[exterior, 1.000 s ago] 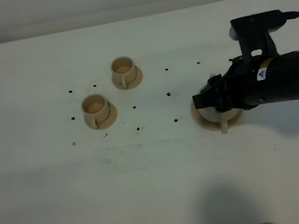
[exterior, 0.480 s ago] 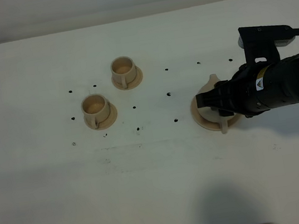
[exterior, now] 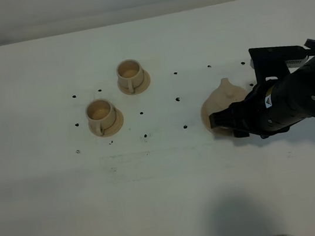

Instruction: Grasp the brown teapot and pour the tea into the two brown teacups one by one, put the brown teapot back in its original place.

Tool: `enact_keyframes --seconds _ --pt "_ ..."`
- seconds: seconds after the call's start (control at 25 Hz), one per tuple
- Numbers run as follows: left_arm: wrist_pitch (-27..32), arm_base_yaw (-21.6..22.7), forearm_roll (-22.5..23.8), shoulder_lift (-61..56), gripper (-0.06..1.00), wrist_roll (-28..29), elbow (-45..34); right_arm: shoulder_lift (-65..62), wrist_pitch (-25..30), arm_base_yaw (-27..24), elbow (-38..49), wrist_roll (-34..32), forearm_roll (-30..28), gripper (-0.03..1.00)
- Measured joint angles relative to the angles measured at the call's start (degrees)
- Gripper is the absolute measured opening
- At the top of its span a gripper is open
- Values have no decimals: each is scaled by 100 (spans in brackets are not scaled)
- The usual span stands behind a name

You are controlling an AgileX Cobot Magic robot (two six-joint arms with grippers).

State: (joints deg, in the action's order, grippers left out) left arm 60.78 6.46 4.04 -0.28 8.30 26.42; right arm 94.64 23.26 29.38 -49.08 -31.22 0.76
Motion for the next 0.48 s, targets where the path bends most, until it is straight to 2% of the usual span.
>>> enact_keyframes --seconds 0.28,0.48 --pt "0 0 0 0 31 0 0 443 514 0 -586 36 -247 45" --pt "0 0 0 0 31 0 0 680 664 0 -728 68 -259 45"
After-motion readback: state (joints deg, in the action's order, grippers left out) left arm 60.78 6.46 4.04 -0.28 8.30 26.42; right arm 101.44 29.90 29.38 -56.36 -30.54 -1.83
